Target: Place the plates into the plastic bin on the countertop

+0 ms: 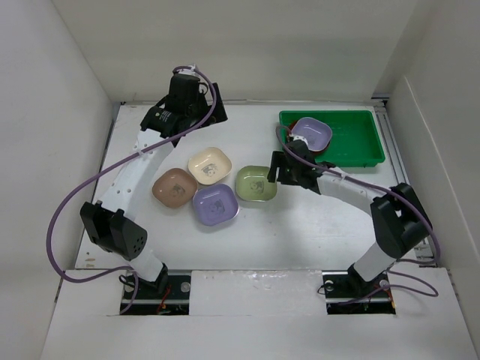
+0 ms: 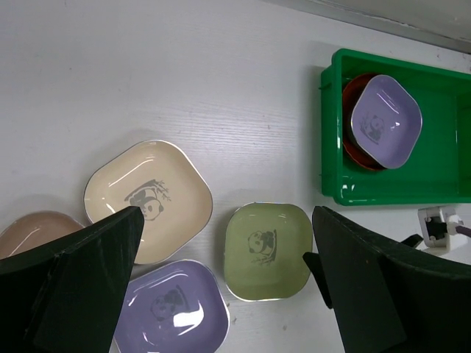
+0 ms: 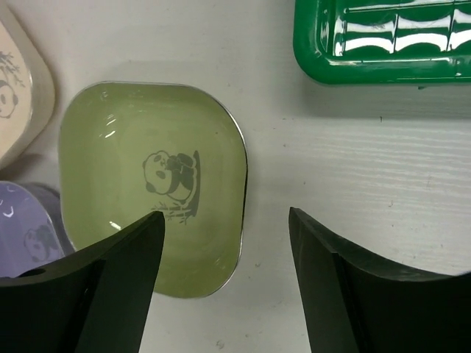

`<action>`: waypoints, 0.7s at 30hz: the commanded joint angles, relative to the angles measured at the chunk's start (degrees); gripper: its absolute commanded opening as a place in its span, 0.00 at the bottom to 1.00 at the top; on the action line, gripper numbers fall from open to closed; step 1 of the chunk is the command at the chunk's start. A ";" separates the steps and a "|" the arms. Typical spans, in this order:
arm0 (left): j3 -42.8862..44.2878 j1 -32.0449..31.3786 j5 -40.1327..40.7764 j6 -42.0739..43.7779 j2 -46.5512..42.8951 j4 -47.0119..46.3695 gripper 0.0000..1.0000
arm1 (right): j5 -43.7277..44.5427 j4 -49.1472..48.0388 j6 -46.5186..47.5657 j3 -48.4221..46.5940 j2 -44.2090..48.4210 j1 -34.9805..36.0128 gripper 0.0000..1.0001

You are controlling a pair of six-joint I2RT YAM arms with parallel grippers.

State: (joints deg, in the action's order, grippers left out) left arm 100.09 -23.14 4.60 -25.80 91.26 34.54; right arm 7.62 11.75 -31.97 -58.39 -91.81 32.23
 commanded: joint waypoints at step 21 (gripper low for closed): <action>3.27 0.11 2.07 0.14 -2.85 1.49 1.00 | 4.33 0.72 -2.66 -6.72 -4.79 -0.50 0.00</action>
State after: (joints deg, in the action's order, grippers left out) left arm 100.73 -23.14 5.30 -25.80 91.20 36.23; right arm 8.80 10.41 -34.85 -60.93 -100.88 31.94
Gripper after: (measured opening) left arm 0.993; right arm 0.025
